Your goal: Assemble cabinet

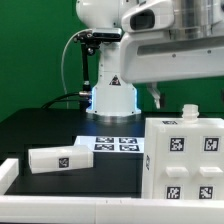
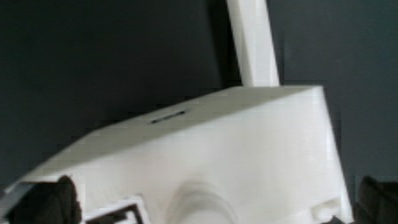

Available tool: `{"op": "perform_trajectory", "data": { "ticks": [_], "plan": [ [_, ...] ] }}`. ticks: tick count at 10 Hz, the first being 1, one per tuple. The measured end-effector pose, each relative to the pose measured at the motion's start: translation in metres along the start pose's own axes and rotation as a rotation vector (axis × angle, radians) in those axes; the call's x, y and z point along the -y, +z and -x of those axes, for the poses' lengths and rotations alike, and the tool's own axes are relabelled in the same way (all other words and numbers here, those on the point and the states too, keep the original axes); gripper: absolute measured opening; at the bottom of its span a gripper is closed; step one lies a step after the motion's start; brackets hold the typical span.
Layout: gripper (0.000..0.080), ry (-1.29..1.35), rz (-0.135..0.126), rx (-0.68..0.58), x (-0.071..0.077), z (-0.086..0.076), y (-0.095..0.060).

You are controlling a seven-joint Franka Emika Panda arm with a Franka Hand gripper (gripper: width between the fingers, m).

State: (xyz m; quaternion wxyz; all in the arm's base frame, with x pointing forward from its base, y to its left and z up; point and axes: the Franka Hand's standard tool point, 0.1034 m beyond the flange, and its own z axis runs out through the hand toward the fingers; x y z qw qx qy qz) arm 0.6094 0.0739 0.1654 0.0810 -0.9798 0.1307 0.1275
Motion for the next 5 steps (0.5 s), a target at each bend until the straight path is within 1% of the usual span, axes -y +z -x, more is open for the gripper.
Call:
{"op": "perform_trajectory", "data": {
  "ticks": [1,2,3,5],
  "plan": [
    [0.0792,0.065,0.002,0.016,0.0009,-0.0031,-0.0114],
    [0.0798,0.052,-0.004,-0.010,0.0078,-0.0071,-0.0133],
    [0.0797,0.050,-0.002,-0.003,0.0066,-0.0055,-0.0097],
    [0.0797,0.055,-0.002,-0.003,0.0056,-0.0053,-0.0100]
  ]
}}
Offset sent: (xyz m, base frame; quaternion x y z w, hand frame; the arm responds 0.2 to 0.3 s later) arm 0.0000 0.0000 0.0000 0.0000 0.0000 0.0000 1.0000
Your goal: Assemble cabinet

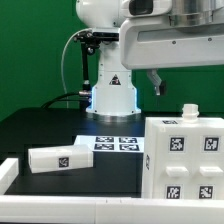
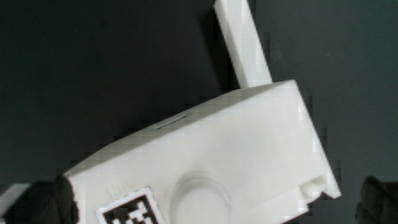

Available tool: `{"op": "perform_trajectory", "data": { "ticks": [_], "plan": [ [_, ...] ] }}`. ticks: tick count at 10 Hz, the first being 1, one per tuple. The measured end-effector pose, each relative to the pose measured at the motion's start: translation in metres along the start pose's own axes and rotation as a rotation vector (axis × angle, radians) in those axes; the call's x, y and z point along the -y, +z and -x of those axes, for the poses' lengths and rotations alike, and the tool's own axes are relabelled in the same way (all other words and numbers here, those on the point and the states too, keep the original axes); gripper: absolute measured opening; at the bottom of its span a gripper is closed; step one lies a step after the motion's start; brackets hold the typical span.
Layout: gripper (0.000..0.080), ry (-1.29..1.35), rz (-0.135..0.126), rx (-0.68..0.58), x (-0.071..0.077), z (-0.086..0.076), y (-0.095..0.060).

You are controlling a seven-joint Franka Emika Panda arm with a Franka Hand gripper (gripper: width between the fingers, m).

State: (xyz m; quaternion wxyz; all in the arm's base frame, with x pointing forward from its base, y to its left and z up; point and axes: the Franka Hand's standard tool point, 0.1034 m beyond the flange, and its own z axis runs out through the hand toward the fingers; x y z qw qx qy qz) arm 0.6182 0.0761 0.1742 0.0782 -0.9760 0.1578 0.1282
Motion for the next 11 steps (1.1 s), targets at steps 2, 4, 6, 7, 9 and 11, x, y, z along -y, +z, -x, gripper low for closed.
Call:
{"op": "perform_trajectory", "data": {
  "ticks": [2,4,6,7,9,11],
  "plan": [
    [0.0797,0.043,0.000,0.008,-0.025,0.011,-0.005],
    [0.0797,0.079,-0.016,0.000,-0.053,0.008,0.002],
    [0.0797,0.062,-0.018,-0.008,-0.043,0.010,0.004],
    [0.0797,0.064,-0.017,-0.007,-0.045,0.009,0.005],
    [0.0797,0.079,-0.037,0.008,-0.070,0.006,0.011],
    [0.0797,0.142,-0.053,0.020,-0.100,0.004,0.021]
  ]
}}
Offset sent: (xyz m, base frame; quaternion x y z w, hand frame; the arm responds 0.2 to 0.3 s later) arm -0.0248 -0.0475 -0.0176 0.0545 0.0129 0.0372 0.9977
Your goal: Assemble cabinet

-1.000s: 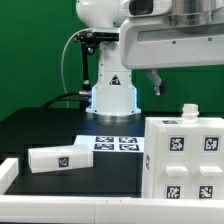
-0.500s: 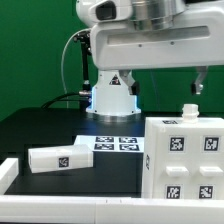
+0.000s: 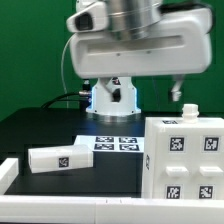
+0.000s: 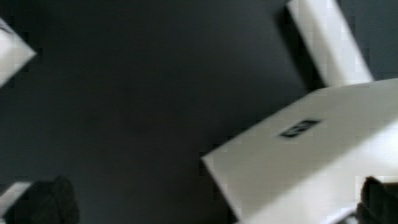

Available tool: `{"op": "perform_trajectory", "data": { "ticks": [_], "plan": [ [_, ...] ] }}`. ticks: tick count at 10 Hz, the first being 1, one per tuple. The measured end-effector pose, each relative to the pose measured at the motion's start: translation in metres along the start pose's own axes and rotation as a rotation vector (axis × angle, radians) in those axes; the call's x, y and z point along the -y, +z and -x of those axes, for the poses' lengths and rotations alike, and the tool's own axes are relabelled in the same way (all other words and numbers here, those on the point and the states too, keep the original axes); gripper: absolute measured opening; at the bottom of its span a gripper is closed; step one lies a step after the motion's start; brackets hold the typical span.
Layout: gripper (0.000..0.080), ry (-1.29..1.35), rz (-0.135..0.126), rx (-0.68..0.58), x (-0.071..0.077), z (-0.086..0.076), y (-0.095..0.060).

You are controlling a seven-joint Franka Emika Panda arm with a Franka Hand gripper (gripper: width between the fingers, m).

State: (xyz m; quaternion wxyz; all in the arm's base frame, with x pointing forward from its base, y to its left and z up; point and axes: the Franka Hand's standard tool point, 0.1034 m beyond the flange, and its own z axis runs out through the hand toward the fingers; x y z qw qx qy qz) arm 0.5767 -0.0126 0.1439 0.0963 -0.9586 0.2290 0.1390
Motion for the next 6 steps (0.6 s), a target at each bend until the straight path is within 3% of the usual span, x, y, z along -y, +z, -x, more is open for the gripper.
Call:
{"op": "perform_trajectory", "data": {
  "ticks": [1,3,5,6],
  "plan": [
    [0.0797,0.032,-0.024,0.007,-0.009,-0.003,0.004],
    [0.0797,0.021,-0.023,0.006,-0.003,-0.001,0.004],
    [0.0797,0.028,-0.024,0.007,-0.006,-0.001,0.005],
    [0.0797,0.059,-0.037,0.006,-0.023,-0.004,0.010]
  ]
}}
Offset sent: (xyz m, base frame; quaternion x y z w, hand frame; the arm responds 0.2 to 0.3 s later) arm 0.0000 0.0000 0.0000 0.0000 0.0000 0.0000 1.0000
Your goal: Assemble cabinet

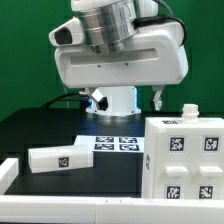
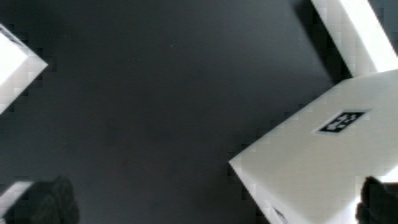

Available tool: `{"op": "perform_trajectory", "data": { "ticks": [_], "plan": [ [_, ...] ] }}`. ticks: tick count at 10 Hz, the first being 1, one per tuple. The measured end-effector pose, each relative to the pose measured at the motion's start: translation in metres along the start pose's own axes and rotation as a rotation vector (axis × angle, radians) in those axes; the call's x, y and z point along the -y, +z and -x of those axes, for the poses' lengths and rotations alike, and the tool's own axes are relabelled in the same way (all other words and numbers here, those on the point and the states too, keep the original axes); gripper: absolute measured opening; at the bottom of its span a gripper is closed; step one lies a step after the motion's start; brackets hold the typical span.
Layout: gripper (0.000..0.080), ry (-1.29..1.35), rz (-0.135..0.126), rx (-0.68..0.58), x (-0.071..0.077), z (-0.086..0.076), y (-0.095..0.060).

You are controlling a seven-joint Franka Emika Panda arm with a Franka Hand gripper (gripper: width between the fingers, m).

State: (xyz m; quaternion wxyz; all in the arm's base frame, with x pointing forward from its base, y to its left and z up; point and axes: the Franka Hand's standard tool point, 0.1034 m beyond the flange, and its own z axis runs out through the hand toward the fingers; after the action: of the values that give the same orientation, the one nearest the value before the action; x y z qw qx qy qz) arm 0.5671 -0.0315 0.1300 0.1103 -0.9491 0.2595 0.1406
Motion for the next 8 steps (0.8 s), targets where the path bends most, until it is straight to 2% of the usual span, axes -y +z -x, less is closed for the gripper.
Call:
{"op": "perform_trajectory", "data": {
  "ticks": [1,2,3,5,6,8],
  "plan": [
    [0.0797,0.040,-0.006,0.008,-0.021,-0.004,0.002],
    [0.0797,0.090,-0.042,0.013,-0.032,-0.009,0.000],
    [0.0797,0.097,-0.052,0.031,-0.032,-0.007,-0.001],
    [0.0797,0.095,-0.050,0.030,-0.032,-0.007,0.000],
    [0.0797,0.108,-0.056,0.035,-0.036,-0.009,0.001],
    [0.0797,0.267,-0.091,0.044,-0.072,-0.024,0.004]
  ]
}}
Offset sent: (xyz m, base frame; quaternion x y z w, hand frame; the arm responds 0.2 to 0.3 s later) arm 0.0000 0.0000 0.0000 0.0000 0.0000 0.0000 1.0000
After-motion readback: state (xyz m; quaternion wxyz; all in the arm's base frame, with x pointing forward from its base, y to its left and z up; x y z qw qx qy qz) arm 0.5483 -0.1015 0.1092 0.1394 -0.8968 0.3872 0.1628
